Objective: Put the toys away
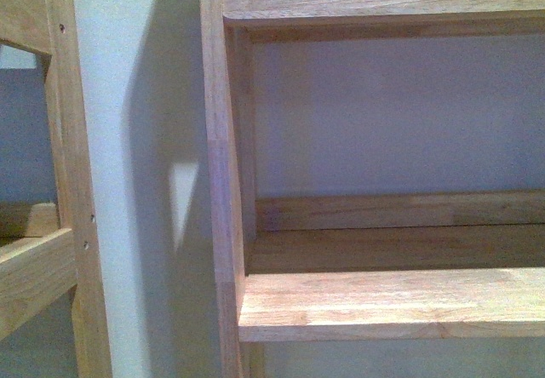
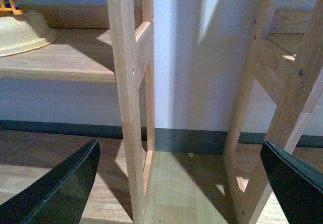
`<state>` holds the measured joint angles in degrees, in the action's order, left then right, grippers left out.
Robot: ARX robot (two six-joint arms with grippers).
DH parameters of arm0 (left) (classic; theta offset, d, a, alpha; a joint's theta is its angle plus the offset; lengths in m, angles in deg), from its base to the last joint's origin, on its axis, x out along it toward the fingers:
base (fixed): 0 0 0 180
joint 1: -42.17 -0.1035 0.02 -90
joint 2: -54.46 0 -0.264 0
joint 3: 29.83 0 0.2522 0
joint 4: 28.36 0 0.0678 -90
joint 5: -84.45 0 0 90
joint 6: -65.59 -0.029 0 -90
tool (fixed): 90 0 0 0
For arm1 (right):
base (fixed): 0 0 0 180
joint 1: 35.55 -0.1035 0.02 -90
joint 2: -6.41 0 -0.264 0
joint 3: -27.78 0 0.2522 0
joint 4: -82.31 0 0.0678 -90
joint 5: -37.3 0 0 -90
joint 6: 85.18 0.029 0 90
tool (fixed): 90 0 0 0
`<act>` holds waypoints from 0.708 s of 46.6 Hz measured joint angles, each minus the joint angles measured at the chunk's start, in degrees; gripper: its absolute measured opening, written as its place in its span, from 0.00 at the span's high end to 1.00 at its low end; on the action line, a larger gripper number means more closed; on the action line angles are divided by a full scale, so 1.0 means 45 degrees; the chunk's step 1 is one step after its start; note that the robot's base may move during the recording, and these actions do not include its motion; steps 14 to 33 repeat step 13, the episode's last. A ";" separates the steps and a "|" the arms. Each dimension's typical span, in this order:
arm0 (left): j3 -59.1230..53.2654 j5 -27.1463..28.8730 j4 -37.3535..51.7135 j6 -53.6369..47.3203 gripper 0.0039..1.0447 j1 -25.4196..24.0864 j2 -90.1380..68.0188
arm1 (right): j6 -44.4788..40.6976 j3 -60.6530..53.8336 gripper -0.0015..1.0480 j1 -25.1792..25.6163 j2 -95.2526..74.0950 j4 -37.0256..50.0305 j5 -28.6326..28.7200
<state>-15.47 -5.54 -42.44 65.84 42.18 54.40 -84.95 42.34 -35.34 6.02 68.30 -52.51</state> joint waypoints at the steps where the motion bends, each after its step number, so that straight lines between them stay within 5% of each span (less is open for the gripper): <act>1: 0.0000 0.0000 0.0000 0.0000 0.06 0.0000 0.0000 | 0.0000 0.0000 0.33 0.0000 0.0000 0.0000 0.0000; 9: 0.0000 0.0000 0.0000 0.0000 0.06 0.0000 0.0000 | 0.0005 0.0000 0.05 0.0000 0.0000 0.0000 0.0000; 33: 0.0000 0.0000 0.0000 0.0000 0.06 0.0000 0.0000 | 0.0000 0.0000 0.06 0.0000 0.0000 0.0000 0.0000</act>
